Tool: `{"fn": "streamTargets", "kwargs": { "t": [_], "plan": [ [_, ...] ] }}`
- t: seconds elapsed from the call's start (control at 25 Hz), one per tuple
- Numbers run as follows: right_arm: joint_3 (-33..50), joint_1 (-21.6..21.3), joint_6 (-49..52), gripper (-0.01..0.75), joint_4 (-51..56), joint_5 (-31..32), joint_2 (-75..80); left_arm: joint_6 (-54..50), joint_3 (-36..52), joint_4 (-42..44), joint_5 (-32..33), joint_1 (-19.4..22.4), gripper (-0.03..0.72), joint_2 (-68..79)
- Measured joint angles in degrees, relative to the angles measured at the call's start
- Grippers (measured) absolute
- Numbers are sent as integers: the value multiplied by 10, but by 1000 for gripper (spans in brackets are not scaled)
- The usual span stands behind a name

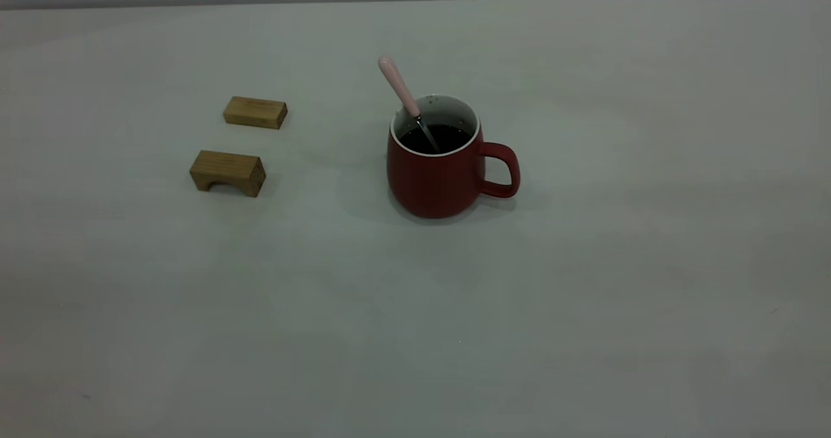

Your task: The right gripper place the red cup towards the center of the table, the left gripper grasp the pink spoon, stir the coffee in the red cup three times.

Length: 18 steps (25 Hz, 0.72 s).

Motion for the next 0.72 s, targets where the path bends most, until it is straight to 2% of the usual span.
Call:
{"fn": "streamTargets", "kwargs": {
  "t": [0.72],
  "plan": [
    [0,0,0,583,0,0,0,-2,2,5,7,0,461,-41]
  ]
}}
